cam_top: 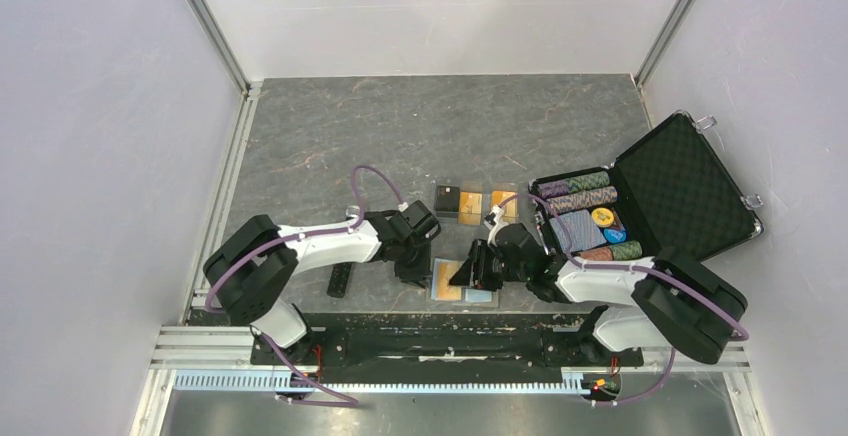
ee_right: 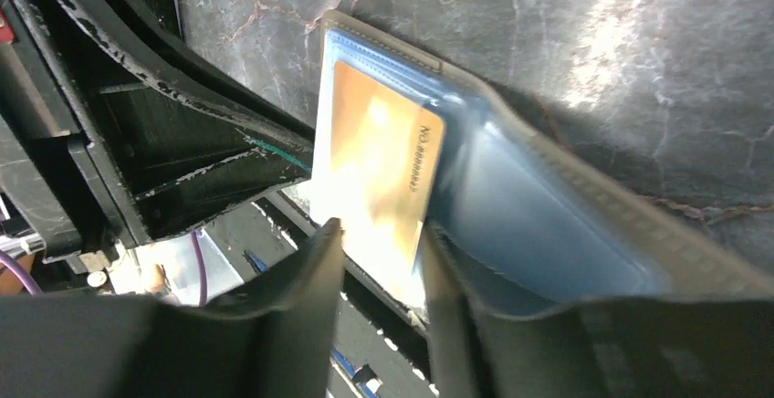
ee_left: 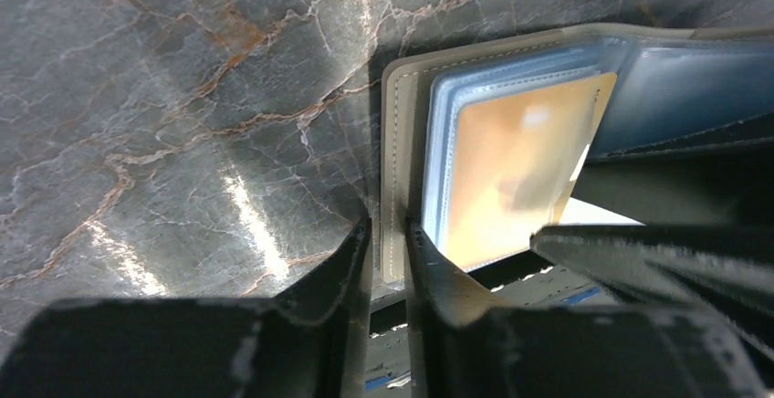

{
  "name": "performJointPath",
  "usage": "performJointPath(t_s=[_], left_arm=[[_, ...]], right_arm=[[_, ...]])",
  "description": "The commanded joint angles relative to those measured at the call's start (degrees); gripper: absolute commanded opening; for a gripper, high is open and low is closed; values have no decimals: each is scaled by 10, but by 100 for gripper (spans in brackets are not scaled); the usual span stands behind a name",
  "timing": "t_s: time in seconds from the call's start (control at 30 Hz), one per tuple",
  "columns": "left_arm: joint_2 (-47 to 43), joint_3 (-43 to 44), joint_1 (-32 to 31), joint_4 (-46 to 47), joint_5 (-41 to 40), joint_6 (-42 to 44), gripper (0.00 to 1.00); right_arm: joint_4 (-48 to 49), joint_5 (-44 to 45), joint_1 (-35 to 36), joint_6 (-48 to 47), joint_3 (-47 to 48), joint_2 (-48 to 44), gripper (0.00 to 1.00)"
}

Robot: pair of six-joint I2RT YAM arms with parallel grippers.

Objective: Put the credit cards into the card holder
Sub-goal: Insert the credit card into the card holder.

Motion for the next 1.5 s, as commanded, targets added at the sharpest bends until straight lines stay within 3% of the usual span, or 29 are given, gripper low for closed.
performJointPath(t_s=[0.0,0.1,0.2,0.3,0.5,0.87,1.13,1.33,1.47], left_arm=[[-39,29,-2,-16,-26,34,31],[-68,29,10,-33,-23,51,47],[-93,16,34,-28,-2,65,55],[-106,-9,58,6,39,71,63],[-119,-71,87,107,121,36,69],[-122,-53,89,113,133,40,64],[-108,-6,89,78,122,62,61],[-91,56,100,20,117,97,62],[-80,99,119,14,134,108,64]], right_arm=[[-105,37,8,-46,42,-41,45],[-148,48,8,-62,59,-68,71],[-185,56,9,-77,82,-87,88],[-229,66,9,-98,104,-101,95],[-291,102,9,-129,128,-127,96],[-366,152,-16,-188,166,-108,93],[-407,171,-28,-203,168,-95,73],[-338,104,-5,-132,77,-122,45],[-325,95,4,-119,63,-145,44]])
